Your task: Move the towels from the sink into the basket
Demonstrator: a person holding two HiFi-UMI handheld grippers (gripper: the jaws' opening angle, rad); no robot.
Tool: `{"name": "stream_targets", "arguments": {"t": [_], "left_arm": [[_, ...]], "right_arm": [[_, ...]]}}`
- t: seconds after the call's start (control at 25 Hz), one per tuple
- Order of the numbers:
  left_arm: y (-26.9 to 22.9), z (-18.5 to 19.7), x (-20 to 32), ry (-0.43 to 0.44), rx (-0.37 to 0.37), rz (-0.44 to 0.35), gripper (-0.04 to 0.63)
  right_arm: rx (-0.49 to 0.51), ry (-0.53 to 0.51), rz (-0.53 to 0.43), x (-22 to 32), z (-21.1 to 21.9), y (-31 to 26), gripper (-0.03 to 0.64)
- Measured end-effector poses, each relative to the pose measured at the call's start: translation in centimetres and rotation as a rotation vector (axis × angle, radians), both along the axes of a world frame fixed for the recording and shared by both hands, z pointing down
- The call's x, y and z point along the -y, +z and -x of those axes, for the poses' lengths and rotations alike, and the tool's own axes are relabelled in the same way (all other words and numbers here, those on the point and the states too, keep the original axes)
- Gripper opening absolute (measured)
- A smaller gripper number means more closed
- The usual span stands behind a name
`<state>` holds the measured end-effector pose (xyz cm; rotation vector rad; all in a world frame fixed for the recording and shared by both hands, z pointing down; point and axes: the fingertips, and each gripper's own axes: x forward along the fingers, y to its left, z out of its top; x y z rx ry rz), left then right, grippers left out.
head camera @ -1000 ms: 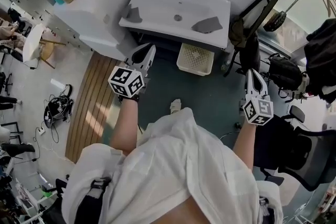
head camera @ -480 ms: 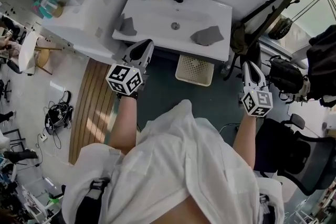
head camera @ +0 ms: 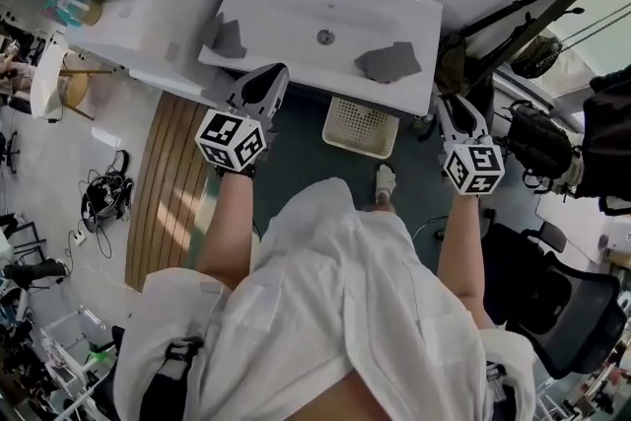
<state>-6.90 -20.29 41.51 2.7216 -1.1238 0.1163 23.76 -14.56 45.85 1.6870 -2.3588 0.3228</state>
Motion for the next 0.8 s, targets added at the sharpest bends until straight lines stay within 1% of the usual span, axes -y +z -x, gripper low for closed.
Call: {"name": "stream_targets", "arguments": {"t": [0.12, 0.36, 0.56, 0.8], "left_arm": [[0.2, -1.1, 1.0, -0.033, 0.008, 0.0, 0.015], [1.3, -2.7, 1.2, -0.124, 0.02, 0.03, 0.015], [3.1, -4.2, 1.4, -0.166, 0.022, 0.06, 0.015], [5.3, -5.2, 2.6, -0.204, 0.016, 0.091, 0.015]], "right_arm": [[0.006, -0.053, 0.037, 2.3, -0.3, 1.5, 0.123], [-0.015, -0.202, 0.163, 5.9, -0.3, 6.3, 0.178], [-0.05, -0.283, 0.248, 8.5, 0.1, 10.6, 0.19], [-0.082, -0.336, 0.338, 11.0, 1.4, 15.2, 0.193]]}}
